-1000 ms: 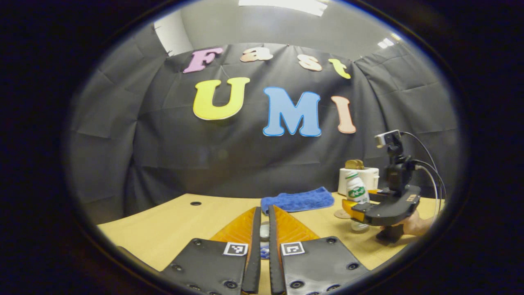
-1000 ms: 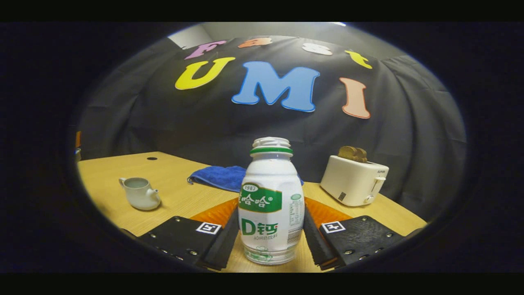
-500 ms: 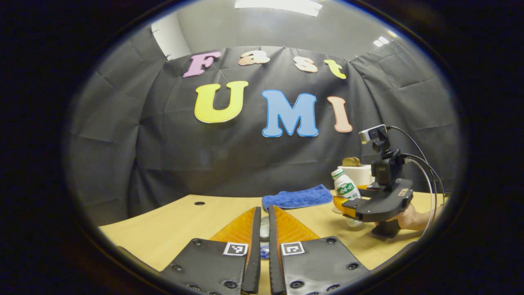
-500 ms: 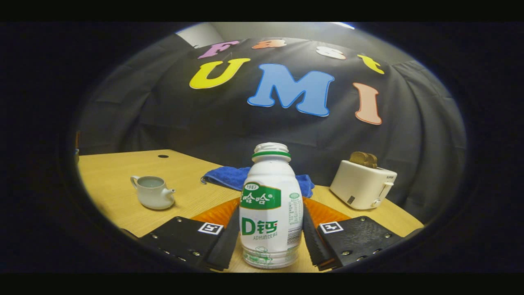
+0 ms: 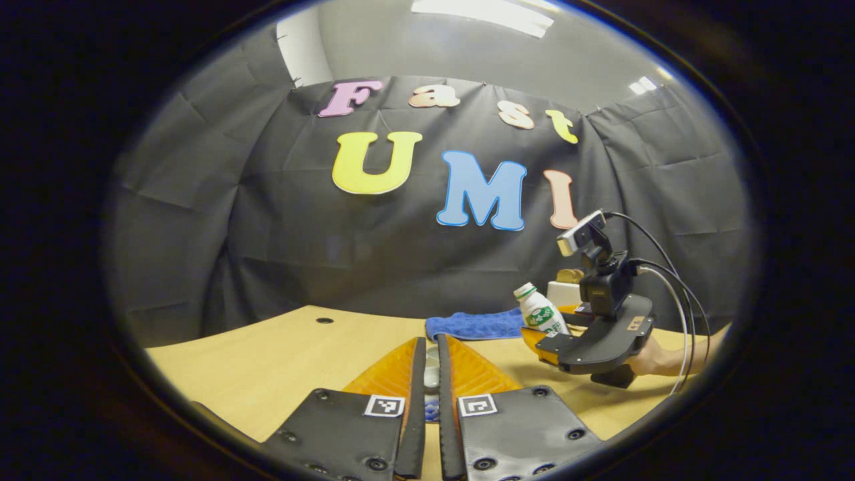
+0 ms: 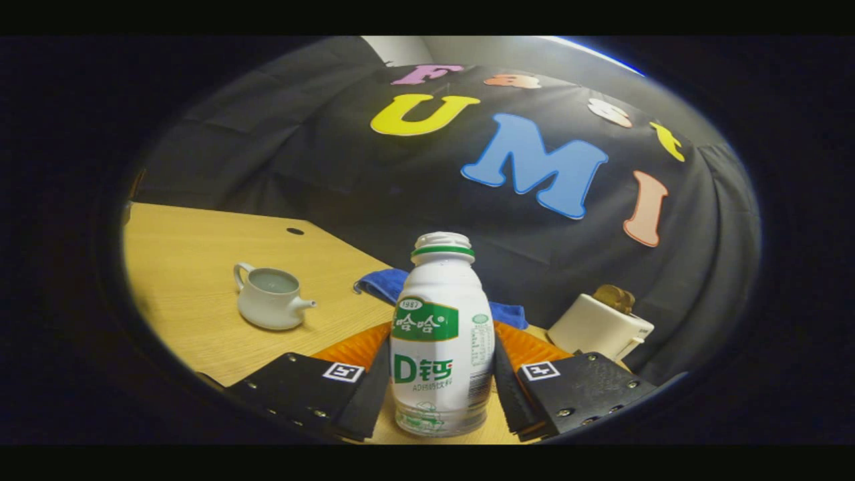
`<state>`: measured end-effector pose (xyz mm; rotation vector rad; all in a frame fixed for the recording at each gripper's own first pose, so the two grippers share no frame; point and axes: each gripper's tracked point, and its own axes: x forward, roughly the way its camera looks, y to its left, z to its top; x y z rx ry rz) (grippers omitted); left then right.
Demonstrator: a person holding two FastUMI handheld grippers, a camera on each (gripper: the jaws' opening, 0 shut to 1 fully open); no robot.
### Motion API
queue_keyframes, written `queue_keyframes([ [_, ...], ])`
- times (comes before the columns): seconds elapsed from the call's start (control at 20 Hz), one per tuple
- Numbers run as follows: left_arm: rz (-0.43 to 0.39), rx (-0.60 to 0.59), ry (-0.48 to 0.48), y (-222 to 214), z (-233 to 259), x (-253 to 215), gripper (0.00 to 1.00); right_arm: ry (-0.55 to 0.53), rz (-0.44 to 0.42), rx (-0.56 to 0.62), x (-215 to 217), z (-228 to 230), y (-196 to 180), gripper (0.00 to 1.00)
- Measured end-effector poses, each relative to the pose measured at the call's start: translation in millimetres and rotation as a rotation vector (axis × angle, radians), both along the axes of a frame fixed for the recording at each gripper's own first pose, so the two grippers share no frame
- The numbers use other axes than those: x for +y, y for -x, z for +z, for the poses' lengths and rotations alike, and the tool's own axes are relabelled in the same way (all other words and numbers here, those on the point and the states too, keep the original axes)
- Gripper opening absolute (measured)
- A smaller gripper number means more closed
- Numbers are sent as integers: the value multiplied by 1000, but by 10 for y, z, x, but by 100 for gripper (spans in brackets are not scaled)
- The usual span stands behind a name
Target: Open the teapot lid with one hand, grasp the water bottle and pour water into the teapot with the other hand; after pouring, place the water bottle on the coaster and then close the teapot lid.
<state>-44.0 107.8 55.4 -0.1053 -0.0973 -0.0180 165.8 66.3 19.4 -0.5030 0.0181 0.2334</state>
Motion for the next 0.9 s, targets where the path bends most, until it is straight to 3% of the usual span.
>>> queue_keyframes([
  [0.25, -10, 16, 18, 90, -132, 1, 19, 109, 60, -9, 222, -26, -4, 71],
  [0.65, 12, 23, 41, 212, -236, 154, 19, 423, 179, -22, 467, -128, -72, 71],
  [0.9, 23, 27, 49, 215, -250, 255, 19, 555, 212, -18, 498, -226, -97, 71],
])
